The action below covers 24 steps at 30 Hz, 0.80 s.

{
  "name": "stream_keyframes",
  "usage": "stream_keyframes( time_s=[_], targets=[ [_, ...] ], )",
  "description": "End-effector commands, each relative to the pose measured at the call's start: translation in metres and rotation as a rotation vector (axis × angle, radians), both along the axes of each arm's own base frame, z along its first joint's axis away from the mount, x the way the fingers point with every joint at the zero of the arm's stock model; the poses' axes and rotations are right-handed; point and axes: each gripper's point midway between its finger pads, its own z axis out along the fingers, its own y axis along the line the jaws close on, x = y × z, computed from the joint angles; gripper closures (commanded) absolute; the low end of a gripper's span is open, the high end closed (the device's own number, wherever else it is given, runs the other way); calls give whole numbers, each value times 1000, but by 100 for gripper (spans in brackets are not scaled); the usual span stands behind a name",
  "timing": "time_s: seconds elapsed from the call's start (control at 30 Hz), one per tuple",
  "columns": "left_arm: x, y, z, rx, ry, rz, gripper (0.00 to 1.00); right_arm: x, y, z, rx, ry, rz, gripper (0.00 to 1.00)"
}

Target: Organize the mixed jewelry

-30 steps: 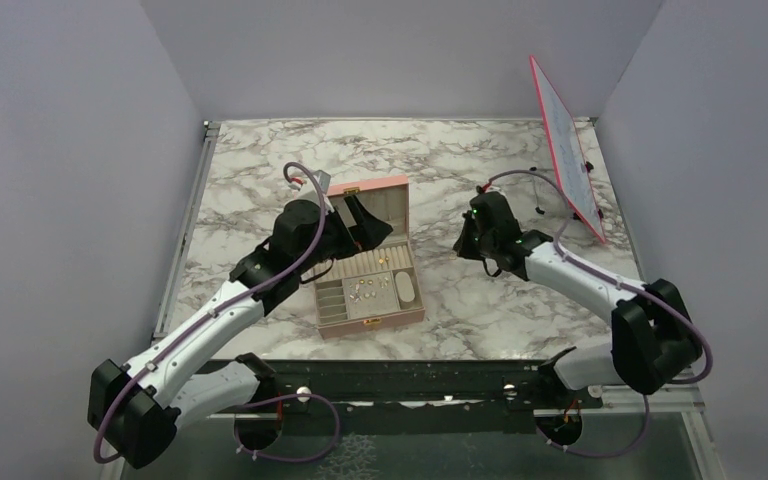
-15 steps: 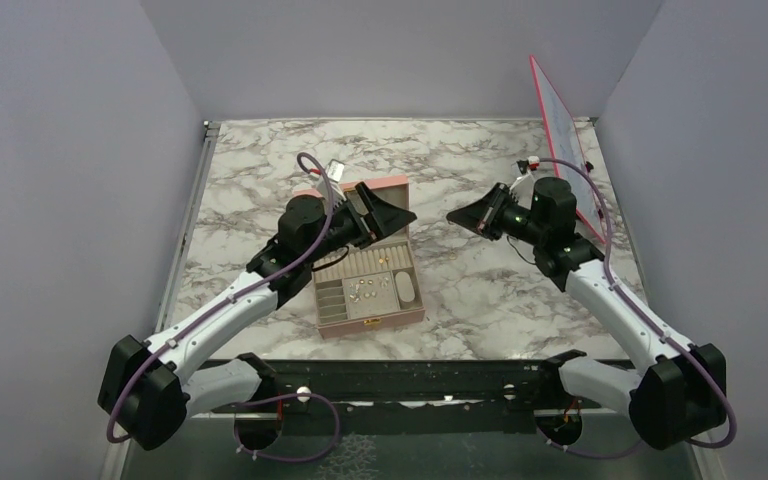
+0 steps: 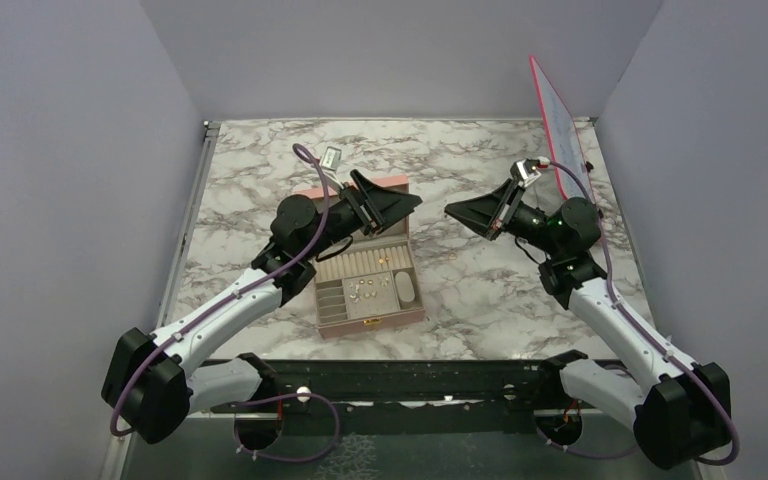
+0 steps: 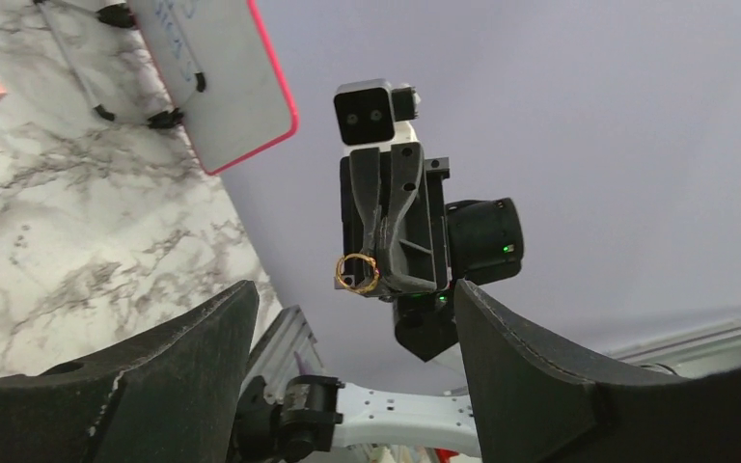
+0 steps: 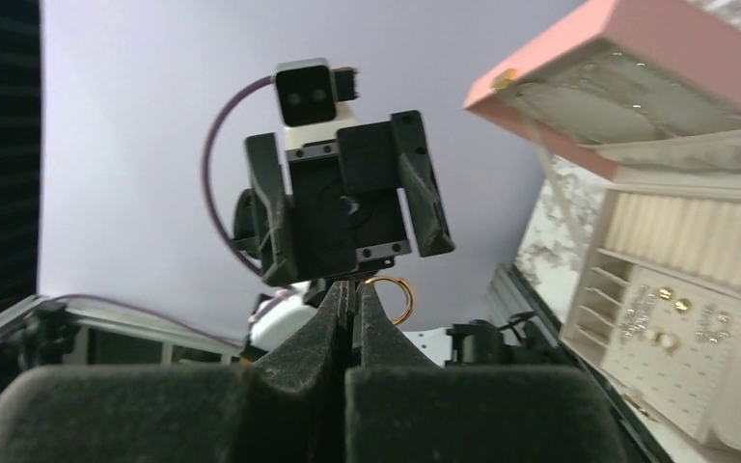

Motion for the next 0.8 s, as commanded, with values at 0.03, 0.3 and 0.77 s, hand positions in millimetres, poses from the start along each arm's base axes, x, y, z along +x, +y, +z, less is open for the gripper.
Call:
stream_keyframes(
  time_s=[0.03,0.3,0.77],
  targets=[
    [-16,-6,40,-140,-71,-76,26,-27,-5,47,156,-80,76,99],
    [-44,-35,57,-172,-171,-199,28,-45,-9,78,253,-193,139,99],
    [-66,-41,91,-298,-286,-268,41,-59,-10,93,288,-241,199,99]
  ],
)
